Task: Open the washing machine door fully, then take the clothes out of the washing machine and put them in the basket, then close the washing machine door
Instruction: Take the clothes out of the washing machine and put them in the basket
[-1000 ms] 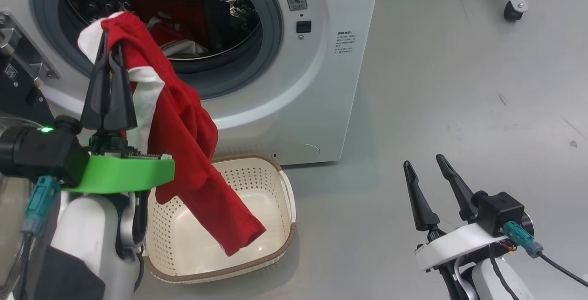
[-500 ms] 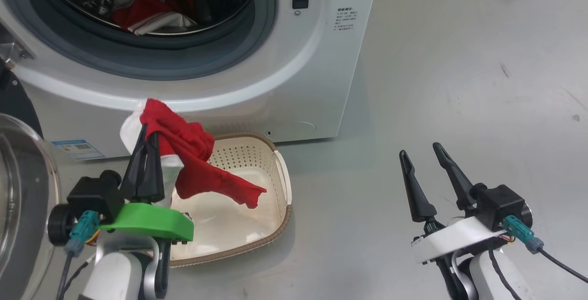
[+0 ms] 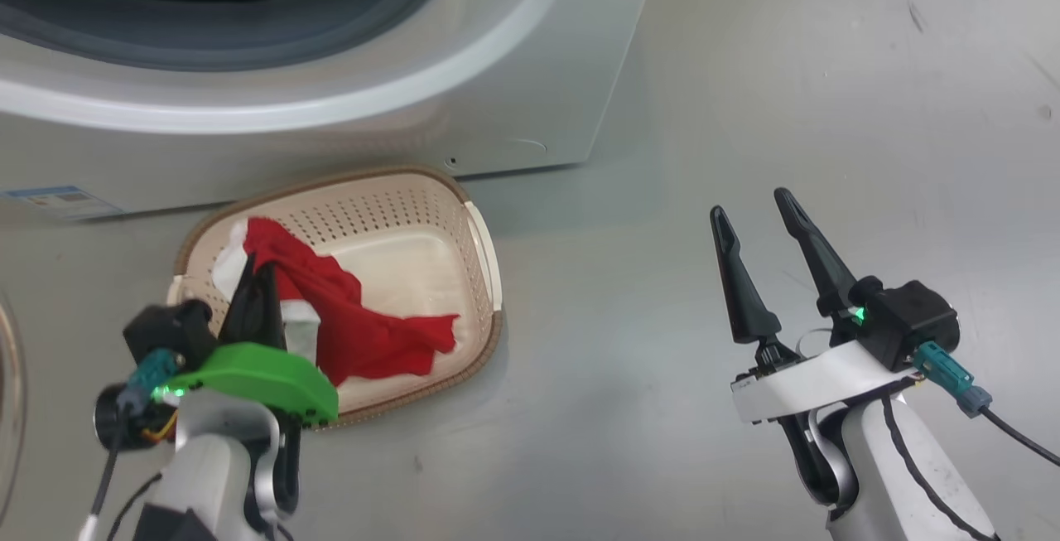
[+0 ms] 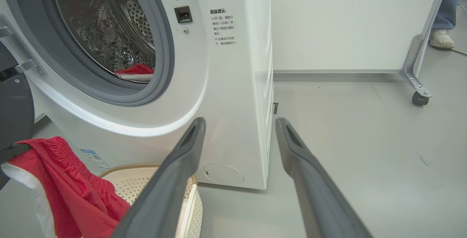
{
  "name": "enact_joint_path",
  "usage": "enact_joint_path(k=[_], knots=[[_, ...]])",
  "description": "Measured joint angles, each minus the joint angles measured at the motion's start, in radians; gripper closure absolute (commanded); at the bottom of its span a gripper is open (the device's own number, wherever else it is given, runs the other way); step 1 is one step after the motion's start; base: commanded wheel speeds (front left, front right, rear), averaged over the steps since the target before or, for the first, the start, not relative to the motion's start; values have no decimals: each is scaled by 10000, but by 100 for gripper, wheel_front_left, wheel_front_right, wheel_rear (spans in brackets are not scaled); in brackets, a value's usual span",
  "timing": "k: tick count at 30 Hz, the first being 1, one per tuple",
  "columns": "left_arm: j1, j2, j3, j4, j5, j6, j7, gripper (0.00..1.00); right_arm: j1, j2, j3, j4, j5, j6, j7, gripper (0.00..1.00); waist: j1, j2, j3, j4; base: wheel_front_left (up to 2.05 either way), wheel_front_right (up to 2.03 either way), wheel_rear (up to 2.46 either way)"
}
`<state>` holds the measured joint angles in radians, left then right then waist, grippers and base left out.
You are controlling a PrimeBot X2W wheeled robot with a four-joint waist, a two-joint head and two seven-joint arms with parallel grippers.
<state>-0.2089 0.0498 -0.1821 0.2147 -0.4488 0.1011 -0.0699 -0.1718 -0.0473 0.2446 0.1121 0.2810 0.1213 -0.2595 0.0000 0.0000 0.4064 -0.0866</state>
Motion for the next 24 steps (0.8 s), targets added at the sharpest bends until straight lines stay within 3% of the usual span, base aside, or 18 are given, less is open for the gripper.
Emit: enact_joint_path(k=[24], knots=[[-3339, 364, 631, 3521, -36, -8, 516, 100, -1820, -12, 554, -694, 784, 4, 0, 0, 0, 0, 3303, -1305, 0, 0, 0]])
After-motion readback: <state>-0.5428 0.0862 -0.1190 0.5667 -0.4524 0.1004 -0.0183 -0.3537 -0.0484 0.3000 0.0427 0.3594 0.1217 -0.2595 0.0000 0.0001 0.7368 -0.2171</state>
